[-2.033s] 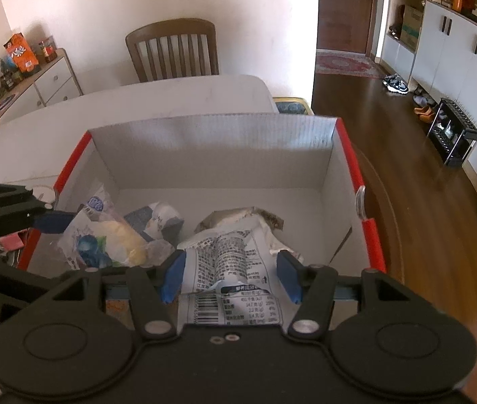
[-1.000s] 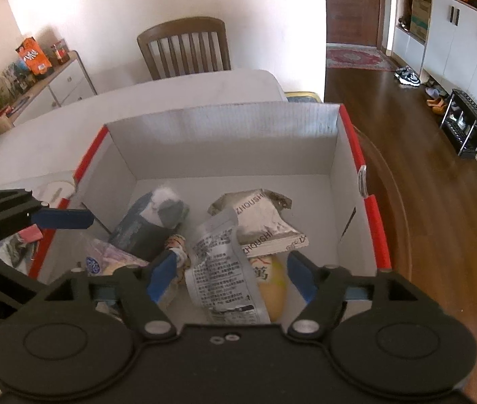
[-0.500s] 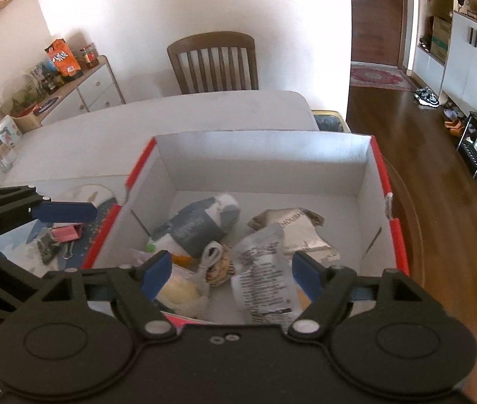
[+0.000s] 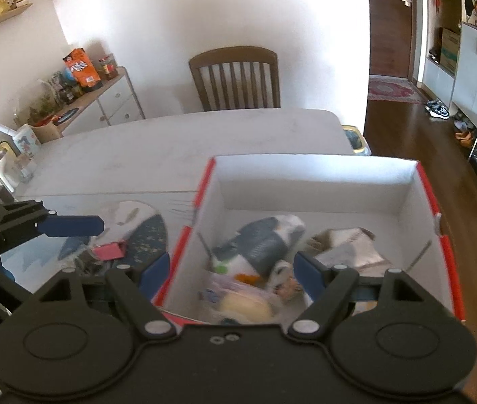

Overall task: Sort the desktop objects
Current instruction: 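Withdraw both tools from the box toward the pink binder clip and dark bag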

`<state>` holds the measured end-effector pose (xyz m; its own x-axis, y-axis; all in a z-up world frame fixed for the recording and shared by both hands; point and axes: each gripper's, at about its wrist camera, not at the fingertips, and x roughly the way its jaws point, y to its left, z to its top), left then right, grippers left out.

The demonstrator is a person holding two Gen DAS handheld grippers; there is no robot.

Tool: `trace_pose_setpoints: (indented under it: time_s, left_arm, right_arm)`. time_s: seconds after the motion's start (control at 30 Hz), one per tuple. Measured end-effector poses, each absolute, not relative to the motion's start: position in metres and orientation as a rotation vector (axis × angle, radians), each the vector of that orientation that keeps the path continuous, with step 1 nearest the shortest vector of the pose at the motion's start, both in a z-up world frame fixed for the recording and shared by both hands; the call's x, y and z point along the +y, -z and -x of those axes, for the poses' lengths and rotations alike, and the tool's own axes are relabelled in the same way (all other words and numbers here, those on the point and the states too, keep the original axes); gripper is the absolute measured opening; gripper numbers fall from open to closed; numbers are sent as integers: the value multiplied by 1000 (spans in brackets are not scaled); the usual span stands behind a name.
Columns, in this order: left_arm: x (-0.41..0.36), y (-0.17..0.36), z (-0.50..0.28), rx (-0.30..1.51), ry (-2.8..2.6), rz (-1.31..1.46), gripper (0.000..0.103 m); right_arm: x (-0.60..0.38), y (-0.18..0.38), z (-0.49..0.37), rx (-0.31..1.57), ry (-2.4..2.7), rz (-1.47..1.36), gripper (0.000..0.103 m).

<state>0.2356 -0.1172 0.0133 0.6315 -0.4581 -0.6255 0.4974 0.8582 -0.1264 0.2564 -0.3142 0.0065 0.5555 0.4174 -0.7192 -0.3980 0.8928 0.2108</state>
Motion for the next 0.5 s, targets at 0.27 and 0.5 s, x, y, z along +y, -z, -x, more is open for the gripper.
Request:
trace_pose_setpoints:
  time_s: [0.27, 0.5]
  left_arm:
    - [-70, -10, -225, 699, 507, -40, 87]
    - [-31, -2, -219, 702, 466, -22, 102]
  right_arm:
    - [-267, -9, -251, 858, -516, -9, 81]
    - [-222, -9, -249, 862, -551, 18, 81]
